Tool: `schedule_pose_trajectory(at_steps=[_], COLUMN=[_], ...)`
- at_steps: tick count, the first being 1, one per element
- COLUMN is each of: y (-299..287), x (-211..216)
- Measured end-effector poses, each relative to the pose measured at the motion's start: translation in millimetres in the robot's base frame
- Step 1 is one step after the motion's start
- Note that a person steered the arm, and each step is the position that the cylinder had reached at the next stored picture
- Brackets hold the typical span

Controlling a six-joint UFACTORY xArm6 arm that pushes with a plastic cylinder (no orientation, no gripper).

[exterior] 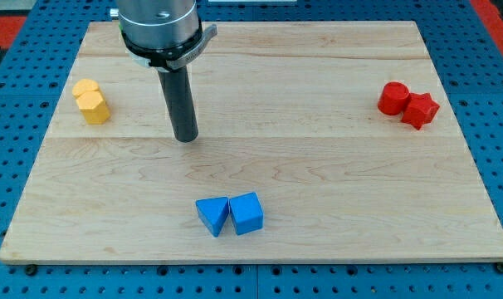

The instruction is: Move your arm vertically above the blue cube

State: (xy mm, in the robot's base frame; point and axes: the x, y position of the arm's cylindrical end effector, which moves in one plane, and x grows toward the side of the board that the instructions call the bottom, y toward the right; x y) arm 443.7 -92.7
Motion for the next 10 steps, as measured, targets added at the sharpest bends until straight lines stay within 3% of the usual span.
schedule_pose_trajectory(at_steps=[2, 10], y=[45, 63], x=[-99, -99])
